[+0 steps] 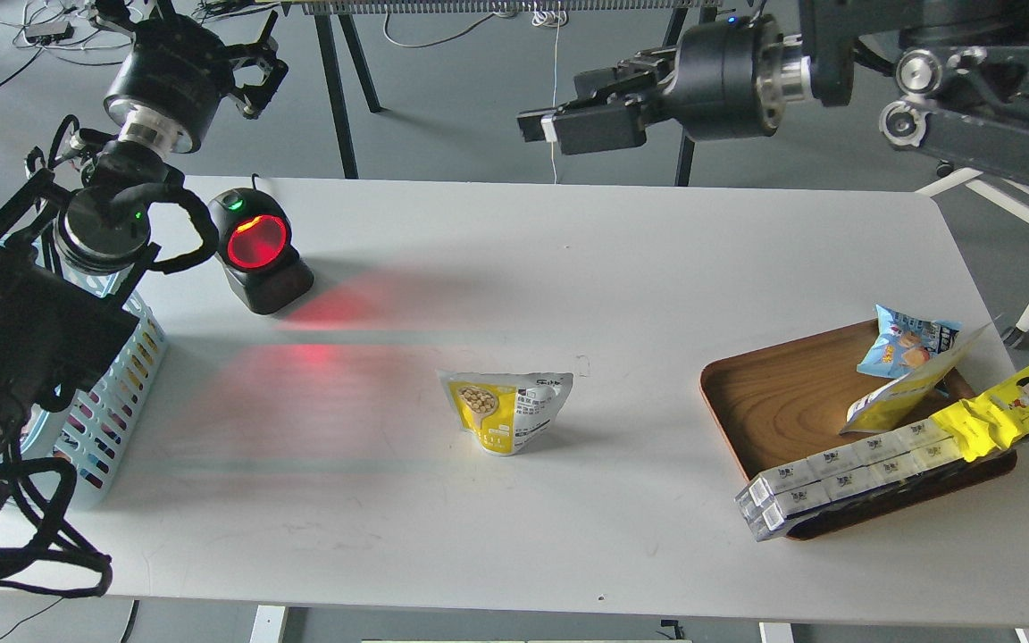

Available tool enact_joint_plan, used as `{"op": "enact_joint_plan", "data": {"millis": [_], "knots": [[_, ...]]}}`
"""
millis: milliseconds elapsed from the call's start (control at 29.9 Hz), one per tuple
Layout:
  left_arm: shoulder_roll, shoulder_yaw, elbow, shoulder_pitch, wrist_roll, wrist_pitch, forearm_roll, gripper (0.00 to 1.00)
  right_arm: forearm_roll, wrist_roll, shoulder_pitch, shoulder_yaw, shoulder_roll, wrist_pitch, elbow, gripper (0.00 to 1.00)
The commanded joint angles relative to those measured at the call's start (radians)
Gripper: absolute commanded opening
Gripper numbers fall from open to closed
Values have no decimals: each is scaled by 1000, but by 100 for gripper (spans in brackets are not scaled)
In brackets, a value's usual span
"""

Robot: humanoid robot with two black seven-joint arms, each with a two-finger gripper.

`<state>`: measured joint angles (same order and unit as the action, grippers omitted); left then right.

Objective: Scan snack and place in basket
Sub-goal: 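Release the packet on the table and raise the right gripper away, then swing the left gripper over to the yellow packet on the table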

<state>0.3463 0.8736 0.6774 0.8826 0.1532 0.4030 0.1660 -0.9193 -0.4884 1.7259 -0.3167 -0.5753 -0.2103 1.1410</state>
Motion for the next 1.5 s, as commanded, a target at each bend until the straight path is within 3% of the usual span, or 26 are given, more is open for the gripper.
{"op": "enact_joint_plan", "data": {"millis": [0, 234, 435, 669, 1070, 1337, 1471], "knots": [[13, -17, 22, -2, -7, 7, -9, 100, 226, 0, -80, 76, -34, -67, -75, 98], [223, -231, 200, -2, -1, 86, -85, 100, 400, 0, -219, 212, -101, -93, -213, 99], [393, -260, 505, -19, -1, 86, -392, 99, 606, 0, -344, 300, -106, -193, -375, 99], [491, -242, 700, 13, 6, 86, -860, 99, 954, 0, -466, 372, -90, -278, -538, 99], [389, -251, 971, 64, 6, 86, -1661, 88, 1215, 0, -729, 671, -17, -278, -578, 99], [309, -269, 1030, 116, 8, 86, -1973, 88, 1232, 0, -772, 743, 43, -278, -604, 99], [280, -343, 1030, 119, 9, 86, -2141, 85, 1243, 0, -772, 769, 72, -278, -630, 99]]}}
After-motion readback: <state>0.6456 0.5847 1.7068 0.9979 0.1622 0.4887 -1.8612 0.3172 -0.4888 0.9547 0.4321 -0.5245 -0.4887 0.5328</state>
